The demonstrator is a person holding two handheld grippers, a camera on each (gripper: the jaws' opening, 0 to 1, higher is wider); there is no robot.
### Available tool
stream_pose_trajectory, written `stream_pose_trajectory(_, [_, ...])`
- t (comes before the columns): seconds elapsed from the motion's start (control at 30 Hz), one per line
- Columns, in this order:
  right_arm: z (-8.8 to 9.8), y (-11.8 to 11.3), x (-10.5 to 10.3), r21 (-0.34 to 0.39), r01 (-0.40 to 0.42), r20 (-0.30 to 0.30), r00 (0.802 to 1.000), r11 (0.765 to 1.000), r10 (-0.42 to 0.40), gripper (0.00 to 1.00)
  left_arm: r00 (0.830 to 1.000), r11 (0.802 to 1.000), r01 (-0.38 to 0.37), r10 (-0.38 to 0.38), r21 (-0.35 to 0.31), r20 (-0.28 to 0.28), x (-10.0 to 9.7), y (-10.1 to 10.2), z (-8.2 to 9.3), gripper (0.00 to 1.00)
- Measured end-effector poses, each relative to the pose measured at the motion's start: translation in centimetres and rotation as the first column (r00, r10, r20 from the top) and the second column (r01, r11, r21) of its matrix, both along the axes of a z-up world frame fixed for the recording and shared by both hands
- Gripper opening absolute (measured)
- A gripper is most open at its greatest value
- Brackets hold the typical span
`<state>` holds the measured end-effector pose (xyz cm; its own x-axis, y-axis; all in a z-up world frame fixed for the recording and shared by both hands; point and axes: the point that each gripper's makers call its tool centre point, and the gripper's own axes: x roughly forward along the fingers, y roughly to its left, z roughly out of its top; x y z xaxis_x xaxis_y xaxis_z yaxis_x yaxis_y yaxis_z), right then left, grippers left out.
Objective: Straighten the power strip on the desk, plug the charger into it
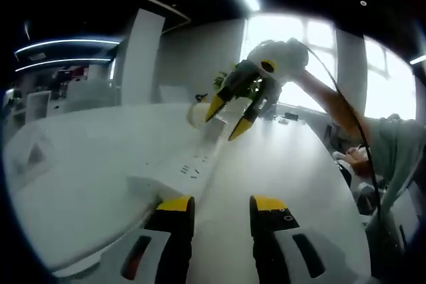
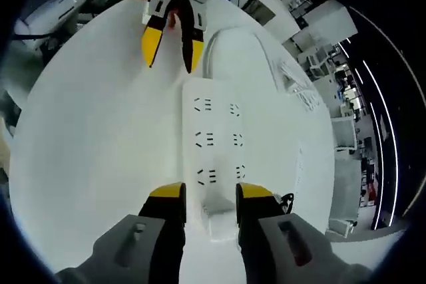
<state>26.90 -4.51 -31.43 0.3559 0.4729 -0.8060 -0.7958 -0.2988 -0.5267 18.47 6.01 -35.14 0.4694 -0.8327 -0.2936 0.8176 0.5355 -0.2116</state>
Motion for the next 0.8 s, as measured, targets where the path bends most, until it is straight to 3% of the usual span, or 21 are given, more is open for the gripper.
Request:
stream_pose_trajectory(0.07, [0.2,0.0,-0.2,0.023,0.000,0.000,1.000,1.000,0.000,0.29,1.000,1.000,-0.005,0.005,-0.003,-0.003,0.1,0.1,0.0,0.34])
stream_pose_trajectory(0.2, [0.6,0.7,-1.2,0.148,-0.001,-0.051,0.999,0.989,0.009,0.28,1.000,0.999,-0.010,0.009,-0.031,-0.021,0.0,0.1,0.3,0.34])
stream_pose_trajectory(0.33, [1.7,1.0,-1.1,0.271,0.020,-0.062,0.998,0.962,-0.004,0.28,1.000,0.999,-0.021,0.020,-0.035,-0.011,0.0,0.0,0.6,0.34])
stream_pose_trajectory(0.47, [2.1,0.5,-0.9,0.341,0.049,-0.062,0.998,0.939,-0.030,0.28,0.999,0.998,-0.036,0.036,-0.045,-0.011,0.3,-0.2,0.5,0.33])
stream_pose_trajectory(0.53, [2.5,0.5,-0.6,0.417,0.080,-0.075,0.996,0.905,-0.053,0.28,0.999,0.998,-0.042,0.042,-0.041,-0.007,0.4,-0.2,0.4,0.32])
stream_pose_trajectory(0.57, [2.5,0.5,-0.6,0.424,0.082,-0.077,0.996,0.902,-0.054,0.27,0.999,0.998,-0.044,0.044,-0.041,-0.005,0.4,-0.3,0.5,0.32])
stream_pose_trajectory(0.6, [2.7,0.5,-0.6,0.468,0.102,-0.090,0.994,0.878,-0.068,0.27,0.999,0.998,-0.044,0.044,-0.041,-0.004,0.4,-0.3,0.5,0.32])
stream_pose_trajectory(0.63, [2.7,0.5,-0.5,0.478,0.105,-0.092,0.993,0.872,-0.070,0.27,0.999,0.998,-0.047,0.047,-0.044,-0.002,0.5,-0.2,0.5,0.32])
stream_pose_trajectory(0.73, [3.1,0.5,-0.5,0.554,0.131,-0.110,0.990,0.822,-0.083,0.27,0.998,0.997,-0.056,0.057,-0.046,0.005,0.7,-0.1,0.6,0.32])
stream_pose_trajectory(0.8, [3.2,0.3,-0.5,0.576,0.139,-0.110,0.990,0.806,-0.092,0.27,0.998,0.997,-0.065,0.066,-0.041,0.011,0.9,0.0,0.6,0.32])
